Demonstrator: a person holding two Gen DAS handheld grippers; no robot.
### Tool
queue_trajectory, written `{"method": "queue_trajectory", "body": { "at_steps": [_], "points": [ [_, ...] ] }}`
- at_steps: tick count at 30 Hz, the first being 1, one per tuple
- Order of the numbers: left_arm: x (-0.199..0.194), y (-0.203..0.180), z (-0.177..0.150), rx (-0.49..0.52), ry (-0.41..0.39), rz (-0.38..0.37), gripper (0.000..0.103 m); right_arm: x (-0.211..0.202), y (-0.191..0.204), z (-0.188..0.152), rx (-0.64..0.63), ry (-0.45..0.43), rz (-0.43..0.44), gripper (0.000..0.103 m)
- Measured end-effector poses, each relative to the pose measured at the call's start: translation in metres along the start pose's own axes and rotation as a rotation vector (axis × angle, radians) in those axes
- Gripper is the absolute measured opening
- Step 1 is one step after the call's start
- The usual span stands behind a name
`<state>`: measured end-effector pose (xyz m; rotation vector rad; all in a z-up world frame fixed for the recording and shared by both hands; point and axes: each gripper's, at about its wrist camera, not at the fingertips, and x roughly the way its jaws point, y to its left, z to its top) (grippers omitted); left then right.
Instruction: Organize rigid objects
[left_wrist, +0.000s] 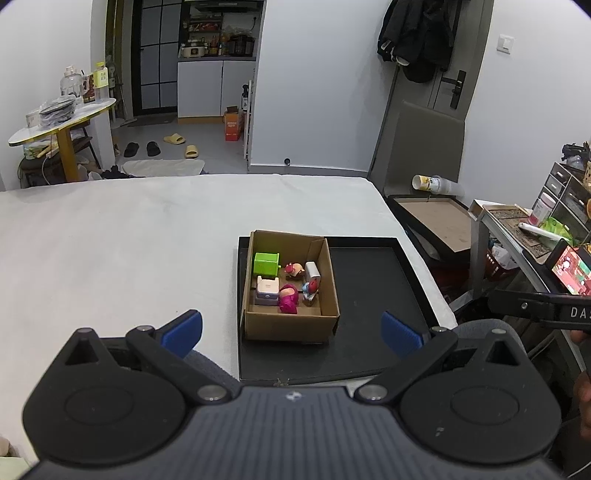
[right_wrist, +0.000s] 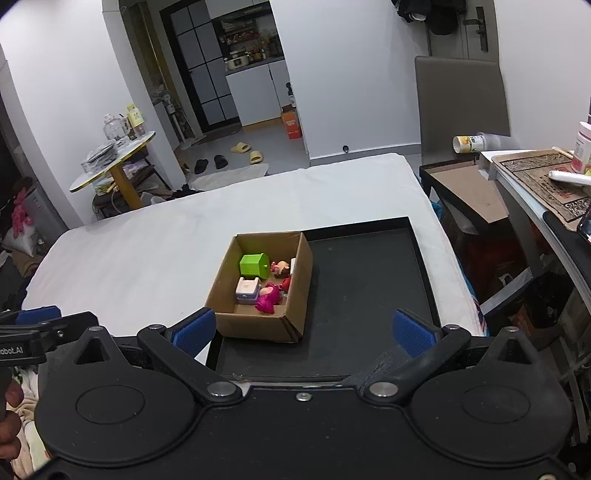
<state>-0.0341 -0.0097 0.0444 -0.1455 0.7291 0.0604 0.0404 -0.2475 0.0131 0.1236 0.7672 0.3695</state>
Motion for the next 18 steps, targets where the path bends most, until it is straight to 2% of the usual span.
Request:
{"method": "queue_trajectory", "body": {
  "at_steps": [18],
  "points": [
    [-0.0065, -0.0005, -0.0037, 0.012, 0.009, 0.001, 0.102, -0.0033, 0.0048, -0.0021, -0.006, -0.003, -0.01, 0.103]
  ]
}}
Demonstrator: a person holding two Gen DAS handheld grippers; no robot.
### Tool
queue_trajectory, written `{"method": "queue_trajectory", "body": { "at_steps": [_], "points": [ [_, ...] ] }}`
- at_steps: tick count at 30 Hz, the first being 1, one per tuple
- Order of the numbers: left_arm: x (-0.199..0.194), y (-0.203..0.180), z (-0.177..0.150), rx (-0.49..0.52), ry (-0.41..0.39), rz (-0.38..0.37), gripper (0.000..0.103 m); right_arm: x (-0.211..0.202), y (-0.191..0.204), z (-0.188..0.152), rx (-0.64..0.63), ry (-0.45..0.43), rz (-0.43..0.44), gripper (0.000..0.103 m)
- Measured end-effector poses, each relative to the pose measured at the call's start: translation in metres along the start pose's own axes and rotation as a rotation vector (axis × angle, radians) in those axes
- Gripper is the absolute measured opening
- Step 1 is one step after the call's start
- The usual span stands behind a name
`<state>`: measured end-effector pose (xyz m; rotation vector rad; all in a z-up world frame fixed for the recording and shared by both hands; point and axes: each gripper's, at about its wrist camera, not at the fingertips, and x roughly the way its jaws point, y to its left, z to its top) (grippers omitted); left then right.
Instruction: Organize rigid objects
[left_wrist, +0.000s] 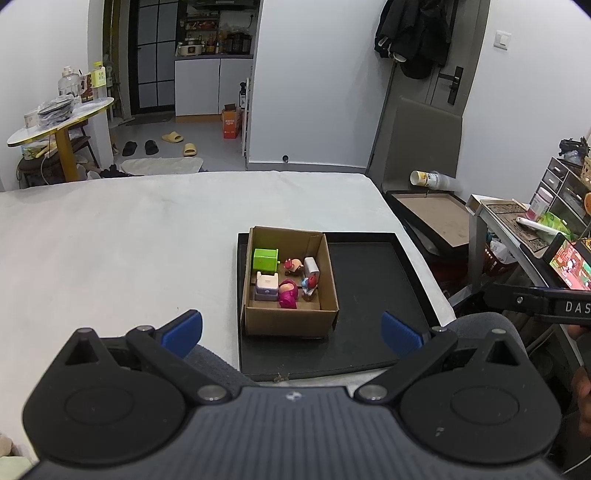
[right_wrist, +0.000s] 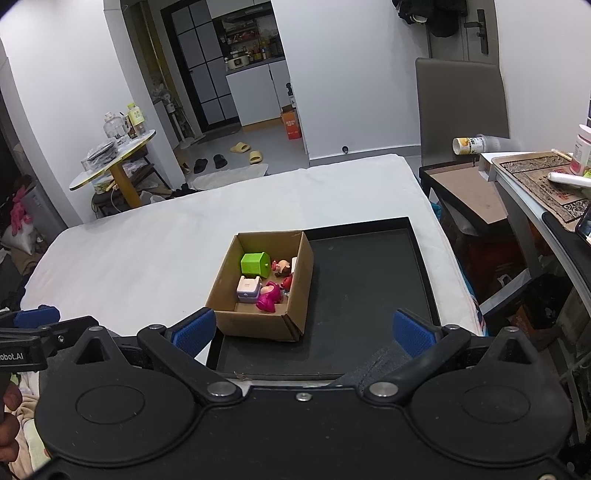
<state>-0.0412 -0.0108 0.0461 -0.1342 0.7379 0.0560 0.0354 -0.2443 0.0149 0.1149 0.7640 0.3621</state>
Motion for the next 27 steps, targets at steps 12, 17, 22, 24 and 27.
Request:
{"method": "queue_trajectory", "body": {
  "at_steps": [12, 17, 22, 24, 27],
  "points": [
    [-0.001, -0.0015, -0.0025, 0.005, 0.011, -0.01, 0.102, 0.0011, -0.0019, -0.0037, 0.015, 0.005, 0.002, 0.103],
    [-0.0013, -0.0029, -0.0024, 0.008, 0.011, -0.007, 0.102, 0.0004, -0.0014, -0.0043, 0.014, -0.004, 0.007, 0.103],
    [-0.0002, -0.0037, -0.0021, 0.008, 0.014, -0.006, 0.102, -0.0009, 0.0006, -0.006, 0.008, -0.004, 0.015, 0.103],
    [0.0009, -0.004, -0.0023, 0.006, 0.017, -0.006, 0.102, -0.0009, 0.0008, -0.006, 0.007, -0.003, 0.017, 0.103],
    [0.0017, -0.0052, -0.0028, 0.014, 0.018, -0.004, 0.102, -0.0013, 0.0005, -0.0065, 0.005, -0.001, 0.016, 0.103]
  ]
}}
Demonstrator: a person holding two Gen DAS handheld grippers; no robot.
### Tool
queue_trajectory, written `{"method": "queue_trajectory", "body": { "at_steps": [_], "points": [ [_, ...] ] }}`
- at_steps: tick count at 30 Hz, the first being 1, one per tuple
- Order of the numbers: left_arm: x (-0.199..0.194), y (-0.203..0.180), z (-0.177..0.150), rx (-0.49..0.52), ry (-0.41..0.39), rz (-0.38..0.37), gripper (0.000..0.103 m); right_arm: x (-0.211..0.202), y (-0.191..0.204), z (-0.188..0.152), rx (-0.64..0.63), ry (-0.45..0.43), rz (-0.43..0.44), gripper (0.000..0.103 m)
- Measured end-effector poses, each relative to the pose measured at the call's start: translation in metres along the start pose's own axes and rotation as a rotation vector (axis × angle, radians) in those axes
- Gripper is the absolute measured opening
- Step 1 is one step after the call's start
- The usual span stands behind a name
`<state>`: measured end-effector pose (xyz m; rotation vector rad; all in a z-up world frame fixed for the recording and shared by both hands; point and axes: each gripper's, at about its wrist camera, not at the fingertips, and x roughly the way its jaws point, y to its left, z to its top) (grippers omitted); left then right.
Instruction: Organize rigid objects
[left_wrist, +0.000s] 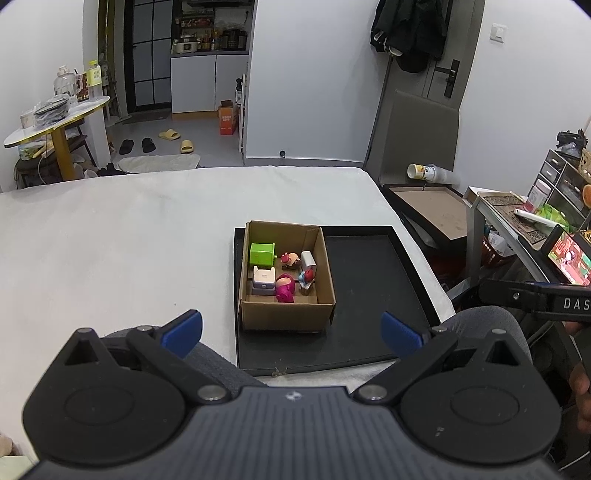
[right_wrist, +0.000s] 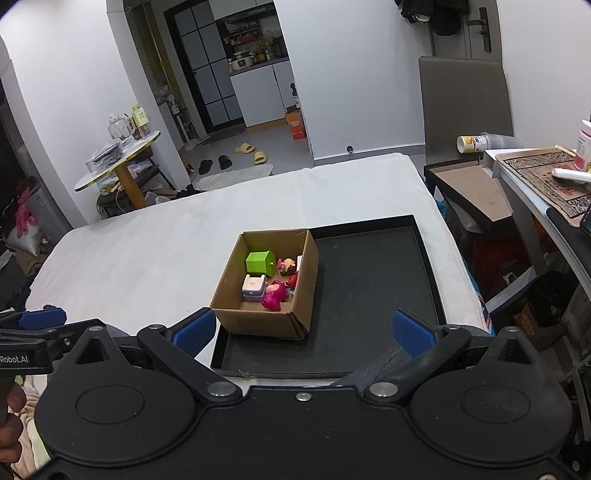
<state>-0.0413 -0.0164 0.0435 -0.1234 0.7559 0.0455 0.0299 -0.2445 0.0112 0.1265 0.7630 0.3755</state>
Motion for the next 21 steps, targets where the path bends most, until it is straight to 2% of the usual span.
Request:
{"method": "queue_trajectory", "body": {
  "at_steps": [21],
  "points": [
    [0.018, 0.01, 0.0, -0.011, 0.03, -0.012, 0.102, 0.017, 0.004, 0.001, 0.011, 0.039, -0.022, 0.103]
  ]
}}
